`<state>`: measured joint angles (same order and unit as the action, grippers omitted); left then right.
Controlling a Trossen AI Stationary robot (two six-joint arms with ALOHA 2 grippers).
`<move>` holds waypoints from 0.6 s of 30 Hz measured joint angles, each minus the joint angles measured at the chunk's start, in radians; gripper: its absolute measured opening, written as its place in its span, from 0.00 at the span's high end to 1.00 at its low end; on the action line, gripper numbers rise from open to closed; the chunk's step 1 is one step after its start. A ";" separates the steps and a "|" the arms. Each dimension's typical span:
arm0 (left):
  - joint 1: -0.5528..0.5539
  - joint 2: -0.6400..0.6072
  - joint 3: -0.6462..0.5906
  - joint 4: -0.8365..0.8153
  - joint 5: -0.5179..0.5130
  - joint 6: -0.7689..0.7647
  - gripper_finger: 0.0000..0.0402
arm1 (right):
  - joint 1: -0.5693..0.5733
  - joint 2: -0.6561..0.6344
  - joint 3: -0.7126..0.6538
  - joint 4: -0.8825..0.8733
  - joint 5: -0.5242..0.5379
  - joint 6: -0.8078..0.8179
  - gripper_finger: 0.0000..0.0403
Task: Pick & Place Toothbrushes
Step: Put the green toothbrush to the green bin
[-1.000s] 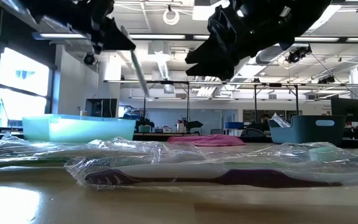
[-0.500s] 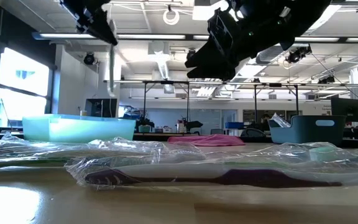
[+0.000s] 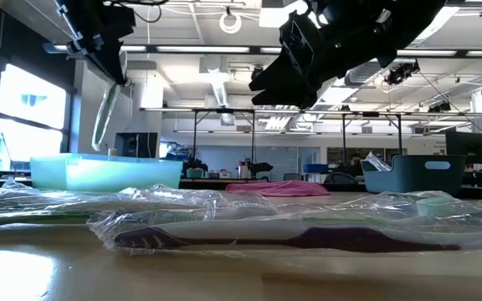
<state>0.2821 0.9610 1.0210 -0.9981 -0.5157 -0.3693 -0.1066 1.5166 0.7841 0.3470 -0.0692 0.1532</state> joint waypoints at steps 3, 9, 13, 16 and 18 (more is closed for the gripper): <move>0.001 0.034 0.000 0.000 -0.001 0.002 0.95 | 0.000 0.000 0.000 0.000 0.000 0.000 0.43; 0.103 0.117 0.000 0.011 0.022 0.081 0.95 | 0.000 0.000 0.000 0.000 0.000 0.000 0.43; 0.237 0.158 0.000 0.016 0.128 0.164 0.95 | 0.000 0.000 0.000 0.000 0.000 0.006 0.43; 0.339 0.191 0.000 0.048 0.230 0.233 0.95 | 0.000 0.000 0.000 -0.001 0.000 0.007 0.43; 0.402 0.211 0.000 0.062 0.283 0.279 0.95 | 0.000 0.000 0.000 -0.001 0.000 0.007 0.43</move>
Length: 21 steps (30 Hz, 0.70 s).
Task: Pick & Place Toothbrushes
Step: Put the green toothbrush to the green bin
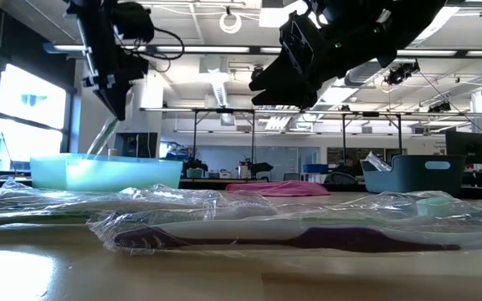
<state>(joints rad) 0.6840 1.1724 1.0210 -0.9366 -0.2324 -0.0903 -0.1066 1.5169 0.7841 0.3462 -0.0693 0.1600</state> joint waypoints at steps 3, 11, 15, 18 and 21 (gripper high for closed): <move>0.079 0.047 0.009 -0.002 0.056 0.046 0.95 | 0.000 0.000 0.000 0.000 0.000 0.000 0.43; 0.221 0.231 0.202 -0.149 0.188 0.134 0.95 | 0.000 0.000 0.000 0.000 0.001 0.000 0.43; 0.252 0.358 0.349 -0.300 0.197 0.142 0.95 | 0.000 0.001 0.000 0.000 0.038 0.000 0.43; 0.256 0.445 0.433 -0.378 0.196 0.144 0.95 | 0.000 0.010 0.000 0.002 0.043 0.000 0.43; 0.255 0.513 0.475 -0.405 0.197 0.169 0.95 | 0.000 0.029 0.000 0.003 0.042 0.001 0.43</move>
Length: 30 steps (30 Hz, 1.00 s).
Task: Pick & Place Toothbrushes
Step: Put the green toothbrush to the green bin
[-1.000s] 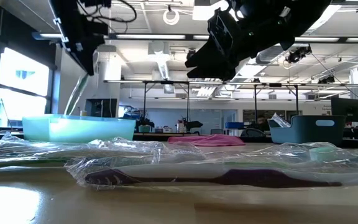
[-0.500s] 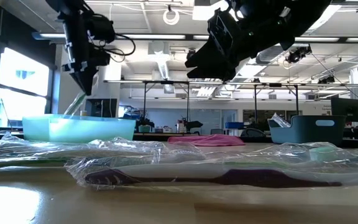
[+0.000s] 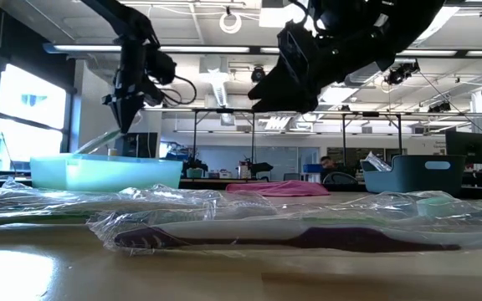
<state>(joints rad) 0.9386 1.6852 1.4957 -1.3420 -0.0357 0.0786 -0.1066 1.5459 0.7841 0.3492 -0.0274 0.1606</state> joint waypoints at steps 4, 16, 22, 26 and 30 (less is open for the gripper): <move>-0.003 0.057 0.007 -0.005 0.000 0.004 0.95 | 0.000 0.030 0.000 -0.001 0.002 0.000 0.43; -0.002 0.139 0.007 0.017 -0.026 0.004 0.95 | 0.000 0.050 0.000 0.035 0.000 0.000 0.43; -0.002 0.169 0.007 0.016 -0.026 0.004 0.95 | 0.000 0.050 0.000 0.036 0.000 0.000 0.43; -0.002 0.183 0.007 0.020 -0.032 0.003 0.95 | 0.000 0.050 0.000 0.034 -0.001 0.000 0.43; -0.003 0.183 0.007 0.042 -0.077 -0.004 0.95 | 0.000 0.050 0.000 0.034 -0.001 0.000 0.43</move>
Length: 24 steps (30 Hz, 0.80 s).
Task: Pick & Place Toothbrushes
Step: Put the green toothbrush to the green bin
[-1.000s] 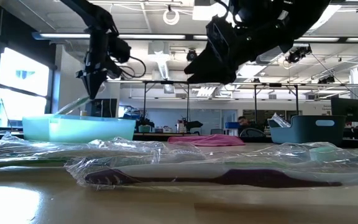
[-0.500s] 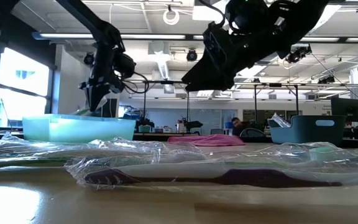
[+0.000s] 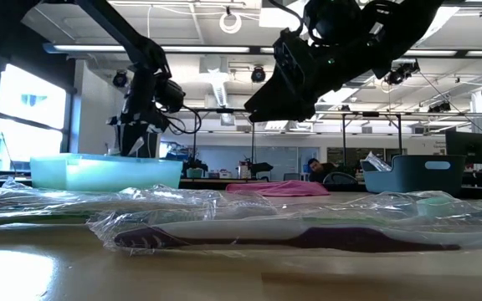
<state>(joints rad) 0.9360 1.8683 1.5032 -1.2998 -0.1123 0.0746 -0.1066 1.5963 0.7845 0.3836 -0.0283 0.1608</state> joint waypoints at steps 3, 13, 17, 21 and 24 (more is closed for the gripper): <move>0.000 0.000 0.000 -0.001 -0.002 0.000 0.93 | 0.000 0.000 0.000 -0.001 0.000 0.000 0.43; 0.000 0.000 0.000 0.000 -0.001 0.000 0.71 | 0.000 0.000 0.000 -0.002 0.000 0.000 0.43; 0.000 0.000 0.000 0.000 -0.001 -0.001 0.67 | 0.000 0.000 0.000 -0.002 0.000 0.000 0.43; 0.000 0.000 0.000 0.010 -0.001 0.004 0.66 | 0.000 0.000 0.000 -0.002 0.000 0.000 0.43; 0.000 0.000 0.000 0.024 -0.001 0.004 0.66 | 0.000 0.000 0.000 -0.002 0.000 0.000 0.43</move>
<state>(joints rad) 0.9360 1.8683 1.5032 -1.2761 -0.1131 0.0789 -0.1066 1.5959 0.7845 0.3813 -0.0284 0.1610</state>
